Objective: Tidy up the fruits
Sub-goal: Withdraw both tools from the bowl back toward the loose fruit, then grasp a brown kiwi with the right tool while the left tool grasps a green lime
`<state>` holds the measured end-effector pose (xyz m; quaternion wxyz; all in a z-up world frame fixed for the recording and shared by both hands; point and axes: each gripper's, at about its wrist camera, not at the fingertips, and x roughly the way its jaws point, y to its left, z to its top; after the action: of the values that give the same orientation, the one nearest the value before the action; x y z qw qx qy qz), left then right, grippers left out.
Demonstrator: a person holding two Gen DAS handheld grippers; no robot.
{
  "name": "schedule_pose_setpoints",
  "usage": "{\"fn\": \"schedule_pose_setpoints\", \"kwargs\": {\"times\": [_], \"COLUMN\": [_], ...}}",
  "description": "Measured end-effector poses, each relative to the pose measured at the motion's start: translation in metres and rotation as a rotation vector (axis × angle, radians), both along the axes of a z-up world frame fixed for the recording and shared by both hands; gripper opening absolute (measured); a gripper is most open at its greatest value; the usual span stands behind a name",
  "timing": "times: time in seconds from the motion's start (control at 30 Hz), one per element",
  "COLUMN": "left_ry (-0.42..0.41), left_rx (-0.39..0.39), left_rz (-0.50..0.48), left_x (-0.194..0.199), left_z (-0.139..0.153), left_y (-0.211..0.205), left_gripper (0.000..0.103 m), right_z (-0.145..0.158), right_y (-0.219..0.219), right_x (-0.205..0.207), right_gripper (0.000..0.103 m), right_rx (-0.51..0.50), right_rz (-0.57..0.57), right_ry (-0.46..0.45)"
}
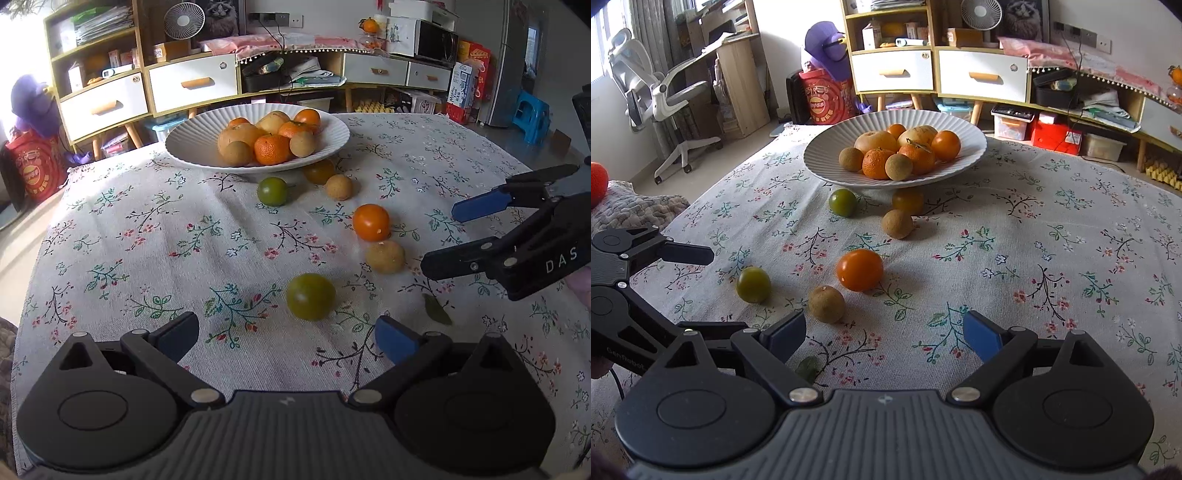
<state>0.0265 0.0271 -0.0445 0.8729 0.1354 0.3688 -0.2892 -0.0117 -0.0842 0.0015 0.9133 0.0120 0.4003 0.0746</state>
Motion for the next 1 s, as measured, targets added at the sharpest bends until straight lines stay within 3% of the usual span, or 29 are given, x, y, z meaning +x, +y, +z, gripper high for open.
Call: {"fn": "schedule_pose_setpoints", "kwargs": {"times": [0.33,0.57,1.0], "left_ry": [-0.03,-0.039,-0.018], "left_rx": [-0.052,-0.069,-0.082], "left_rz": [-0.017,-0.044,-0.042], "left_x": [-0.004,-0.004,-0.001], "left_z": [-0.007,-0.004,-0.002], "left_y": [0.003,0.001,0.0], "left_gripper": [0.091,0.071,0.051], "right_z": [-0.01,-0.01,-0.008], "right_y": [0.013,0.023,0.03], "right_x": [-0.005,-0.006,-0.003], "right_gripper": [0.089,0.071,0.052], "right_rx": [-0.052,-0.063,-0.048], "right_rz": [0.05,0.094,0.123], "right_ry": [-0.02,-0.027,-0.017]}}
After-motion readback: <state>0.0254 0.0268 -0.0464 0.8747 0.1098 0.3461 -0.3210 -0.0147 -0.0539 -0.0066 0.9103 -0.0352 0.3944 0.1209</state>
